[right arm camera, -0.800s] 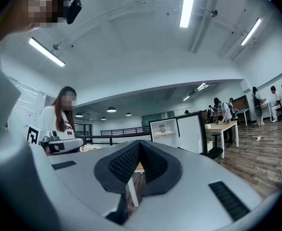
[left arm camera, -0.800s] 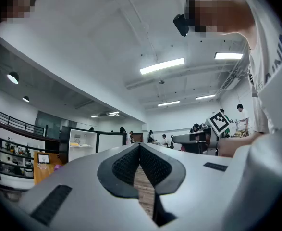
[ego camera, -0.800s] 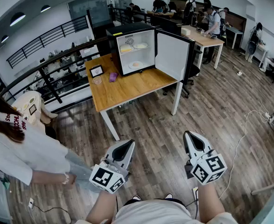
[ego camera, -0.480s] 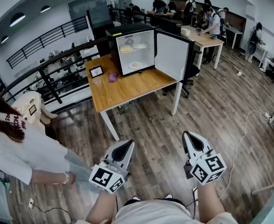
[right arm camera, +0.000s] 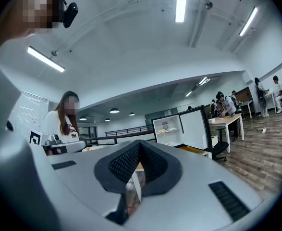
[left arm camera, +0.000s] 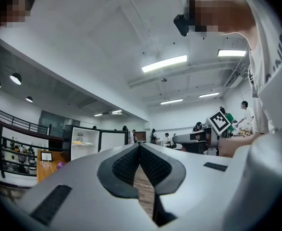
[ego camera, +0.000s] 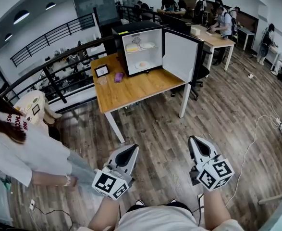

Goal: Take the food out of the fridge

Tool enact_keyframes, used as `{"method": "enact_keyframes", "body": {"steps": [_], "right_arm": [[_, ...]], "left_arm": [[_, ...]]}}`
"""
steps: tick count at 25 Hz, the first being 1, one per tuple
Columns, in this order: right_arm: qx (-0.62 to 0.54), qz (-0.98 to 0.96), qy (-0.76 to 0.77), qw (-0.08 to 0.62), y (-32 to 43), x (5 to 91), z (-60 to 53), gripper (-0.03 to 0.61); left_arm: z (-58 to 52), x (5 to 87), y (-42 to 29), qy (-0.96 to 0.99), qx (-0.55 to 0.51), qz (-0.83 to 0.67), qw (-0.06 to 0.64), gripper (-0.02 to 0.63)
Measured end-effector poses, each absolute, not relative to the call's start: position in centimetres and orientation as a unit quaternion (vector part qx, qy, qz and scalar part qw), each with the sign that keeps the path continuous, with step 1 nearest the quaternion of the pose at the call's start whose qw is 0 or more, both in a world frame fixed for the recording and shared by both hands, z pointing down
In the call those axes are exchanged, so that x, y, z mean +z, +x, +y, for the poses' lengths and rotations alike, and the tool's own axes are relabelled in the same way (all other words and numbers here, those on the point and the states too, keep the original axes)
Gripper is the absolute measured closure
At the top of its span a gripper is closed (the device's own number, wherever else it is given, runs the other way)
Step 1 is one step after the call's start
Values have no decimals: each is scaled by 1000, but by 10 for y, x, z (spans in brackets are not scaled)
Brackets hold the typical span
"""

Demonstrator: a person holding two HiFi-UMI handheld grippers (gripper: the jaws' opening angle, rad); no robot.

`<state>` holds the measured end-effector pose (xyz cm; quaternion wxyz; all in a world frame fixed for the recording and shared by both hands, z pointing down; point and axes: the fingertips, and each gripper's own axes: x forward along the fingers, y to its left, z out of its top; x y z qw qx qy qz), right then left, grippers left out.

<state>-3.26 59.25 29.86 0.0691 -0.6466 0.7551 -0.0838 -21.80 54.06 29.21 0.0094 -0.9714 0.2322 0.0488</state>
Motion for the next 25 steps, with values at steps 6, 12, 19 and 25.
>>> {"method": "enact_keyframes", "body": {"steps": [6,12,19,25], "right_arm": [[-76,768,-632,61,0,297,587,560],[-81,780,-619,56,37,309,585,560],[-90,782,-614,55,76,323,568,560],[-81,772,-628,50,104,327,537,560]], "left_arm": [[536,295,-184,-965,45,257,5,606],[539,300,-147,-960,35,279,2,606],[520,305,-104,-960,29,277,5,606],[475,312,-73,-964,37,263,2,606]]}}
